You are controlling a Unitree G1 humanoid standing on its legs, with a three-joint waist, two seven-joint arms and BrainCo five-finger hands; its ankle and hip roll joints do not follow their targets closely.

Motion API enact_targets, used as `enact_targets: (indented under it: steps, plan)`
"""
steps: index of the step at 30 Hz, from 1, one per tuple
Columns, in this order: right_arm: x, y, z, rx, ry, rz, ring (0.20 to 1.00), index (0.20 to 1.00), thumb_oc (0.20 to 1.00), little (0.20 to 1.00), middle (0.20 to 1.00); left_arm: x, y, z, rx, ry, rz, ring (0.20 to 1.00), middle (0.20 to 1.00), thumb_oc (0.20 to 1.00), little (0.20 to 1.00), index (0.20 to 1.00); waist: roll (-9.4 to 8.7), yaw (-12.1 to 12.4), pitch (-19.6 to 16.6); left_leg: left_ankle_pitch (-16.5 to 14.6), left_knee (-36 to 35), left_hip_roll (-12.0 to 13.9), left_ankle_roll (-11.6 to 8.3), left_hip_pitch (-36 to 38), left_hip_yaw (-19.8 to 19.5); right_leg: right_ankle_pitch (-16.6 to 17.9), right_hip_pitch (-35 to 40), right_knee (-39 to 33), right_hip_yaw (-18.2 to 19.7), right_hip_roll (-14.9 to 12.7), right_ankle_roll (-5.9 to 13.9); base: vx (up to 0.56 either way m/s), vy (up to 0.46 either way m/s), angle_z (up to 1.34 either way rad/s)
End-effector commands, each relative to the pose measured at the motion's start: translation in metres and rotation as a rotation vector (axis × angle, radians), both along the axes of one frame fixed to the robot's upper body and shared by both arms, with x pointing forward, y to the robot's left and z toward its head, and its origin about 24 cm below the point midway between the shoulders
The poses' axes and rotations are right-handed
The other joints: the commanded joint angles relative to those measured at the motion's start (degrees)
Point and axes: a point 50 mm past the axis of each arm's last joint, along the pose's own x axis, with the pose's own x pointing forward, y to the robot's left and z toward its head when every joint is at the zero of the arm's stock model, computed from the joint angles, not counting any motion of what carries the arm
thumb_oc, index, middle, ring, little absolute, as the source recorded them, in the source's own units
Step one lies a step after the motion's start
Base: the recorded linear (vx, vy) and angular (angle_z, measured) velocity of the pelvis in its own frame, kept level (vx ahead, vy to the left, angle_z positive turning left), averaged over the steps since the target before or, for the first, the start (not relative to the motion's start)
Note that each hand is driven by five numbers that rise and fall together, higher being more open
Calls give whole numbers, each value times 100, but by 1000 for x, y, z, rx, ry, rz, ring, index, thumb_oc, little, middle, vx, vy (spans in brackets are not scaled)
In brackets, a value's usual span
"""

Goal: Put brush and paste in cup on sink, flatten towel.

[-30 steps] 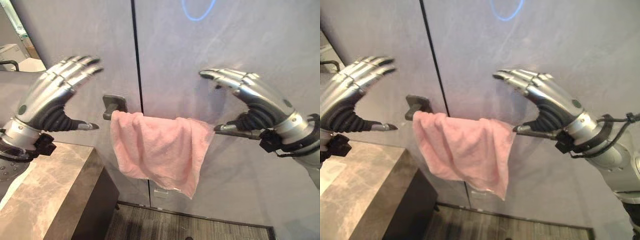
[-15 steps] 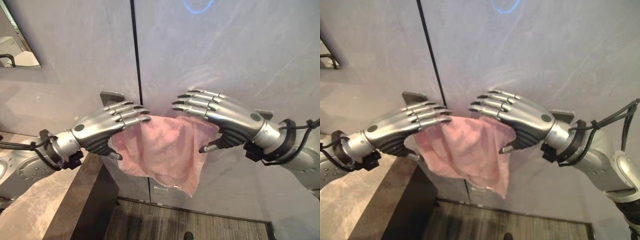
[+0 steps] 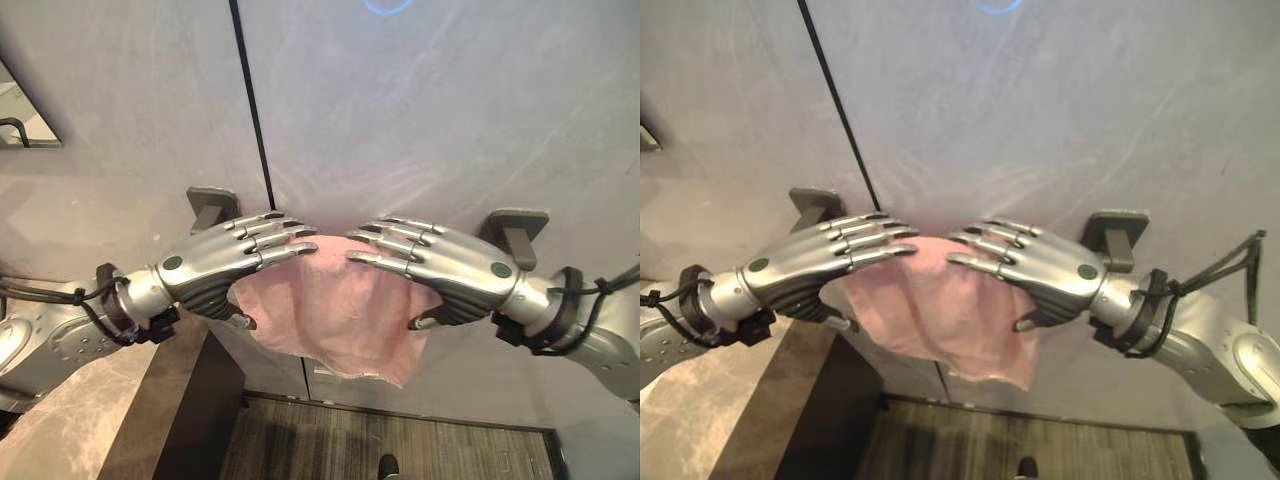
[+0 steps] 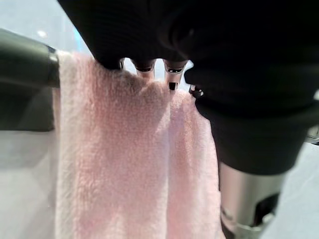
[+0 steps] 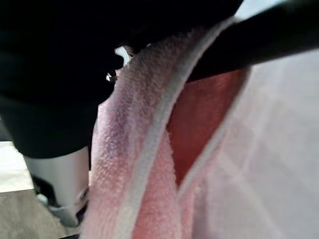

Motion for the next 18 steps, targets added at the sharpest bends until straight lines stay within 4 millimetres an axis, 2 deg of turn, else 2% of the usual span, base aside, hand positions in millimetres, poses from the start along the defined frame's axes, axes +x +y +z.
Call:
enact_targets:
  steps: [1, 4, 6, 12, 18]
  plan:
    - [2, -32, -40, -275, 161, -146, 1000, 1000, 1000, 1000, 1000, 5, 42, -48, 117, 198, 224, 1000, 1000, 1000, 1000, 1000, -115, -144, -10, -15, 51, -290, 56, 92, 56, 207, 164, 90, -117, -287, 521, 29, -1, 5]
    - [0, -47, -45, -324, 184, -210, 1000, 1000, 1000, 1000, 1000, 4, 58, -57, 91, 231, 310, 1000, 1000, 1000, 1000, 1000, -139, -136, -61, -8, 51, -290, 48, 84, 24, 197, 210, 79, -176, -291, 523, 11, -6, 3]
    - [-1, -61, -50, -340, 212, -277, 1000, 1000, 1000, 1000, 1000, 4, 74, -64, -33, 270, 410, 1000, 1000, 1000, 1000, 1000, -163, -105, -96, -30, 51, -279, 38, 122, -12, 151, 285, 80, -239, -280, 526, 36, -13, 3]
    - [1, -87, -60, -326, 239, -432, 1000, 1000, 1000, 1000, 1000, 4, 98, -74, -481, 309, 589, 1000, 1000, 1000, 1000, 1000, -240, -42, -148, -10, 51, -230, 24, 104, -68, 124, 319, 67, -269, -261, 481, 2, -17, 4]
    - [4, -97, -67, -254, 232, -515, 1000, 1000, 1000, 1000, 1000, 3, 103, -81, -569, 306, 643, 1000, 1000, 1000, 1000, 1000, -265, -14, -182, 23, 51, -190, 31, 68, -93, 109, 299, 56, -264, -214, 421, 0, -8, -1]
